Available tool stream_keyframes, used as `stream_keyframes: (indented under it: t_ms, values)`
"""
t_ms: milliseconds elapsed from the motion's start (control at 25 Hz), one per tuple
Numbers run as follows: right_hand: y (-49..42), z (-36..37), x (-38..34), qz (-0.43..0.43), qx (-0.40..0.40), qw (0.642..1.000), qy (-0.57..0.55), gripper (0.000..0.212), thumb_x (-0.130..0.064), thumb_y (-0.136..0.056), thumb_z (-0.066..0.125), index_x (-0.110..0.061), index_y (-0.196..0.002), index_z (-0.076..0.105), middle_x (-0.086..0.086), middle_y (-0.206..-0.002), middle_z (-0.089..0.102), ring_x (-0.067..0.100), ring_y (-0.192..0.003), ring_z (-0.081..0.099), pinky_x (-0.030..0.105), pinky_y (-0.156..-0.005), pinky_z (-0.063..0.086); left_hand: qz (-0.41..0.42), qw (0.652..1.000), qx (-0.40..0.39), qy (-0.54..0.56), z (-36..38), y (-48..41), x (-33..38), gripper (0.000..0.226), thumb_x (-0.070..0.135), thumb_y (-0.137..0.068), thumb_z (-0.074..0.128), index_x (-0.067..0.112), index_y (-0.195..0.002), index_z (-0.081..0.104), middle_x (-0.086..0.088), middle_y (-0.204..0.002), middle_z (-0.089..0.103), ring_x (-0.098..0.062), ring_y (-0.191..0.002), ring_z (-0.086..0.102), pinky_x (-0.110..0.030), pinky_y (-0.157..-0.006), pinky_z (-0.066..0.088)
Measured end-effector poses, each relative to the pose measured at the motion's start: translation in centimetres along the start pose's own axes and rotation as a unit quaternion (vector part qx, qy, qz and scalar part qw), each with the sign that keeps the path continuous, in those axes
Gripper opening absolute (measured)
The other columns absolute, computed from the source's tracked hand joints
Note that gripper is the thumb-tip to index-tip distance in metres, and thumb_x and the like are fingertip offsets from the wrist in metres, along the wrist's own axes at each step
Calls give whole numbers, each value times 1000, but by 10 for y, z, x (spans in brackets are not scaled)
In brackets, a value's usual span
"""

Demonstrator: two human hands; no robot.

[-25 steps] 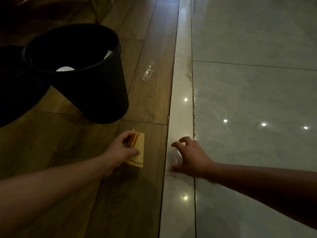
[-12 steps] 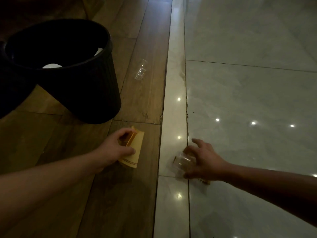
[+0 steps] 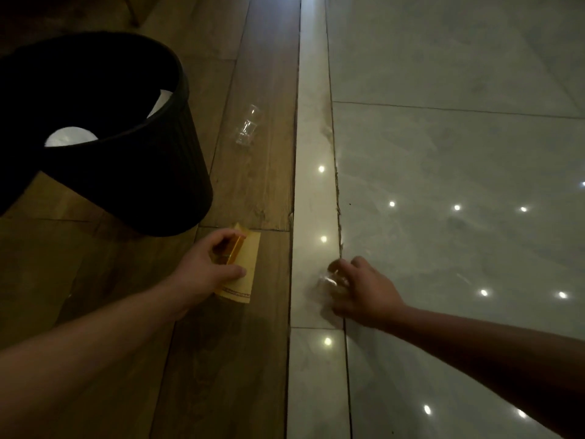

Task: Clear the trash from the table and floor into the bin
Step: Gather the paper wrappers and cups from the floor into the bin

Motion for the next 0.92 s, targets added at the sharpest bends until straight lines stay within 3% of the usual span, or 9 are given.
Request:
stream_keyframes:
  t_ms: [120, 240, 320, 480, 720, 920]
  values:
    - [7, -39, -5, 52, -13, 992, -117, 68, -38, -65, 84, -31, -123, 50, -2, -113, 52, 15, -94, 56, 21, -67, 47, -44, 999, -28, -16, -5, 26, 23, 59, 7, -78, 72, 44, -119, 53, 7, -126, 40, -17, -103, 52, -31, -64, 54]
    - [18, -90, -15, 106, -36, 975, -192, 68, -33, -67, 84, -26, -124, 48, 1, -115, 56, 18, -94, 60, 28, -68, 53, -87, 996, -7, -14, -15, 59, 80, 64, 8, -78, 73, 41, -127, 49, 6, -124, 44, -16, -102, 52, -28, -63, 51]
    - [24, -130, -27, 119, -37, 973, -193, 67, -35, -69, 83, -24, -125, 47, 2, -115, 59, 18, -91, 59, 28, -67, 52, -96, 995, 18, -12, -17, 77, 128, 66, 8, -77, 73, 41, -129, 47, 8, -124, 45, -16, -105, 52, -26, -63, 50]
    - [23, -217, -50, 120, -30, 971, -207, 71, -40, -65, 83, -26, -125, 47, 1, -118, 61, 13, -86, 55, 21, -59, 42, -97, 991, 86, 32, -12, 108, 222, 62, 8, -77, 73, 54, -112, 50, 10, -118, 42, -7, -87, 49, -22, -55, 48]
    - [-8, -320, -85, 96, -49, 974, -197, 80, -41, -63, 83, -24, -131, 43, 0, -122, 56, 13, -91, 55, 26, -71, 49, -140, 974, 159, 83, -26, 126, 308, 63, 4, -74, 75, 52, -107, 52, 8, -116, 43, -6, -87, 45, -25, -58, 44]
    - [-77, -346, -110, 111, -82, 975, -175, 90, -40, -61, 84, -22, -138, 40, 3, -128, 55, 19, -104, 59, 32, -81, 54, -158, 953, 215, 146, -70, 83, 332, 65, 0, -72, 76, 57, -95, 54, 11, -108, 51, -4, -89, 50, -31, -68, 46]
Point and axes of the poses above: each hand's wrist, its own y-axis away from the middle knuckle, its own z-axis out of the palm, x = y × z, the point moved 6 cm from there along -y, towards the middle knuckle
